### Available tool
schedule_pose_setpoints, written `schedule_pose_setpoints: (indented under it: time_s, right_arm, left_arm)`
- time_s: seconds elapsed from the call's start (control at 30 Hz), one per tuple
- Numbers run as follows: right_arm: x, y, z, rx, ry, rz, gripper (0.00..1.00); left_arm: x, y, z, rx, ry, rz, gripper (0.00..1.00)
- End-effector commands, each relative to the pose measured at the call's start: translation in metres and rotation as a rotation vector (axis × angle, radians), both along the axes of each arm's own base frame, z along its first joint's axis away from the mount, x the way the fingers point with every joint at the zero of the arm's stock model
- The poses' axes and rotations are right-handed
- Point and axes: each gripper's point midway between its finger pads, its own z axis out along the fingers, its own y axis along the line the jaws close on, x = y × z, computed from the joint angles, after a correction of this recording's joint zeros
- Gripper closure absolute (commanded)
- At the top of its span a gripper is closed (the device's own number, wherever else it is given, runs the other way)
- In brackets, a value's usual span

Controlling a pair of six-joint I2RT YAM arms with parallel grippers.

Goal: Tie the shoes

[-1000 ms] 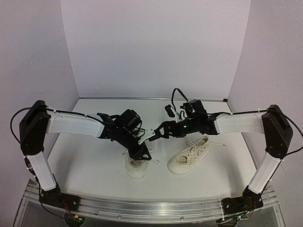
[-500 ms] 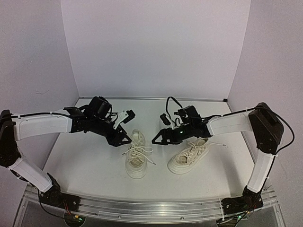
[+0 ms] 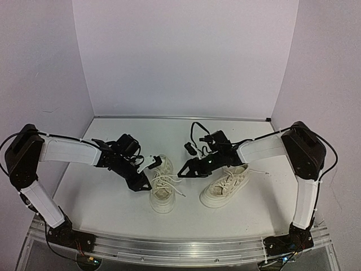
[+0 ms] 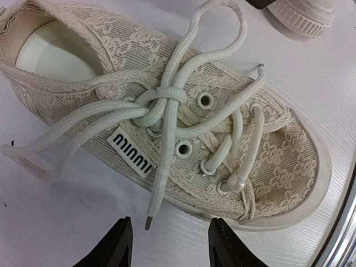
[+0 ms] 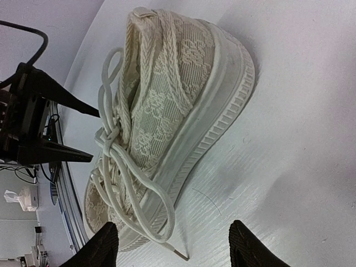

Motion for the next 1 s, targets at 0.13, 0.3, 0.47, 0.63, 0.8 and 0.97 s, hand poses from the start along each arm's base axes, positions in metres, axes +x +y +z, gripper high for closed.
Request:
schedule_pose_setpoints:
  time_s: [0.13,0.3,0.47,0.63,0.8,0.97]
  right_arm:
    - [0.004,0.016,-0.003,0.026,-0.004,0.038,0.42]
    - [0.006,0.019,-0.003,0.028,-0.003,0.04,0.45]
    - [0.007,0.02,-0.002,0.033,-0.005,0.041,0.5]
    - [0.005,0.022,-0.001,0.039,0.001,0.051,0.55]
    - [-0.001,0.024,0.004,0.054,0.0,0.076,0.56]
    - [-0.007,0.029,0.013,0.077,-0.009,0.108,0.54]
  left_arm:
    - [0.014,-0.011,0.003,-0.019,-0.044,-0.023,0.65]
    - [0.018,-0.004,0.005,0.011,-0.07,0.009,0.91]
    - [0.021,0.009,0.011,0.053,-0.09,0.044,1.0]
    - [0.022,0.017,0.013,0.078,-0.102,0.077,1.0]
    - [0.025,0.024,0.015,0.105,-0.108,0.107,1.0]
    - [0.023,0.026,0.01,0.129,-0.086,0.11,1.0]
